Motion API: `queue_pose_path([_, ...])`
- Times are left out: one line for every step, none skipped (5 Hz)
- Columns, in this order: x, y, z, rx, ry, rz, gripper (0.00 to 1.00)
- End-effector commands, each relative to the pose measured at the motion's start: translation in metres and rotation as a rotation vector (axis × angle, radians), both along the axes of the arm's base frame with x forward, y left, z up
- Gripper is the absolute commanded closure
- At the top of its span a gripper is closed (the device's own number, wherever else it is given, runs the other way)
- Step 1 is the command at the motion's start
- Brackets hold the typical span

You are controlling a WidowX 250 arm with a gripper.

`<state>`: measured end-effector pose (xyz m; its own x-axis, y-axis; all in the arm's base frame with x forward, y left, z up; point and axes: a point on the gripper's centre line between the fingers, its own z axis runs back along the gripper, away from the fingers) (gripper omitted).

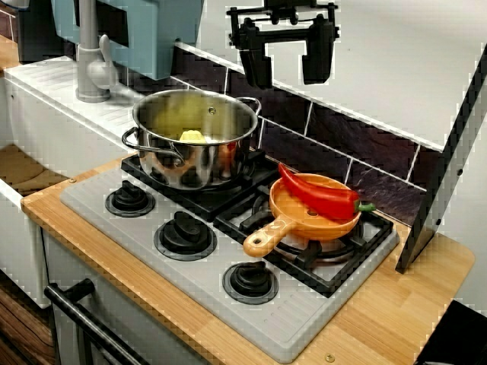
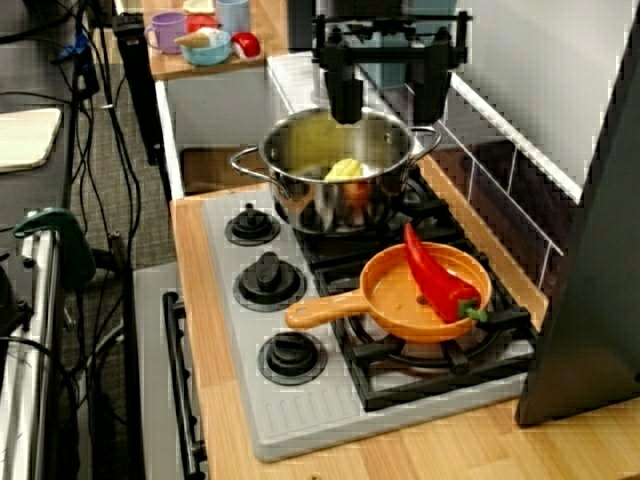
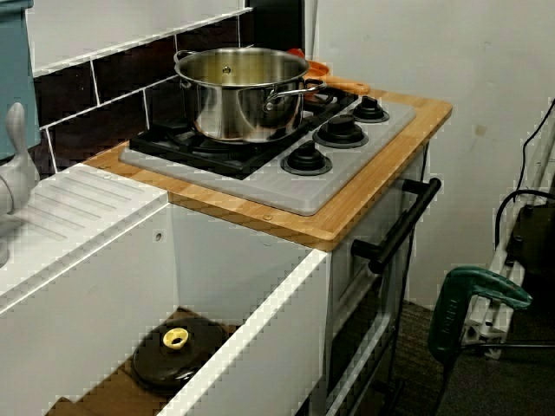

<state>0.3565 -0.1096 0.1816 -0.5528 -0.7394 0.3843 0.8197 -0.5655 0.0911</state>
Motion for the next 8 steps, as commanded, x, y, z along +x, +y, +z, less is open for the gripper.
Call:
queue_pose_path([-0.009,0.018,0.006,-0.018,0.061,0.419,0.00])
queue_pose_path([-0.008,0.028,0.004,-0.019,0.134,0.669,0.00])
queue_pose_path([-0.008,0.030,0.001,0.045,0.173,0.853,0.00])
queue_pose_path([-0.006,0.032,-0.004,0.127,0.215,0.929,0.00])
queue_pose_path([-0.004,0.038,-0.015,0.289,0.312,1.065,0.00])
queue_pose_path([-0.004,0.049,-0.020,0.298,0.308,1.171,0.00])
queue_pose_path([-0.002,0.063,-0.026,0.269,0.266,1.278,0.00])
queue_pose_path([-0.004,0.066,-0.033,0.356,0.272,1.501,0.00])
